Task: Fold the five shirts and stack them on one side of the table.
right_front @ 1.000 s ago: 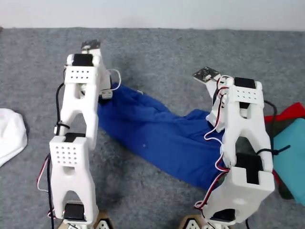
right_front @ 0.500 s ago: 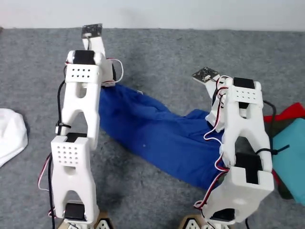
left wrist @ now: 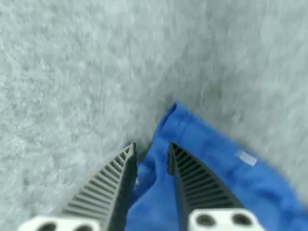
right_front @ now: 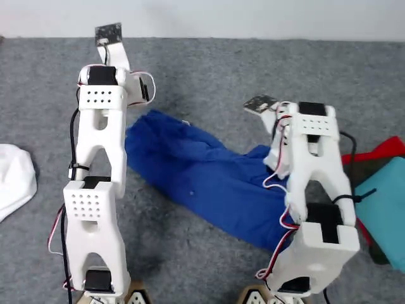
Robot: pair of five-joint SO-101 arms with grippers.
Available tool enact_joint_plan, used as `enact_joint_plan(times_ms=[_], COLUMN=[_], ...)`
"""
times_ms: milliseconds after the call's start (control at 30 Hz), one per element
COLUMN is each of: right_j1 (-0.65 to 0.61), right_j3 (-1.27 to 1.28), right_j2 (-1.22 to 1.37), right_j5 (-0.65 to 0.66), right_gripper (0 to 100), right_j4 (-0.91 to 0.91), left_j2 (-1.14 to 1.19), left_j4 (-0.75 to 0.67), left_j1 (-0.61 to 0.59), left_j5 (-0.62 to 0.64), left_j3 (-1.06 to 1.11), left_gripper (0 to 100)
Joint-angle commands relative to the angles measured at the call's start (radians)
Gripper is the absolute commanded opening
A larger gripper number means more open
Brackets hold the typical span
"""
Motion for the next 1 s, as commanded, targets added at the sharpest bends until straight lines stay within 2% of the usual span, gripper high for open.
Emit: enact_joint_plan(times_ms=[0, 200, 367, 500, 600, 767, 967], right_j1=[-0.104, -0.234, -0.2, -0.145, -0.117, -0.11, -0.113], right_j3=[-0.054, -0.054, -0.054, -0.054, -0.054, -0.052, -0.051], right_j2=[-0.01, -0.01, -0.01, -0.012, -0.012, -0.012, -0.008], right_j5=[-0.006, -0.018, -0.057, -0.049, -0.049, -0.052, -0.054], right_gripper=[31.4, 31.4, 31.4, 31.4, 31.4, 31.4, 31.4], right_j4=[0.022, 0.024, 0.045, 0.054, 0.051, 0.053, 0.044], left_j2=[-0.074, -0.018, 0.087, 0.141, 0.18, 0.255, 0.298], left_j4=[0.064, 0.106, 0.204, 0.192, 0.126, 0.041, 0.107], left_j1=[0.002, 0.032, 0.106, 0.143, 0.135, 0.098, 0.107], left_j5=[-0.104, -0.207, -0.285, -0.301, -0.284, -0.178, -0.081], left_j3=[-0.004, 0.056, 0.058, 0.045, -0.021, -0.22, -0.452], left_gripper=[11, 11, 11, 11, 10, 10, 10])
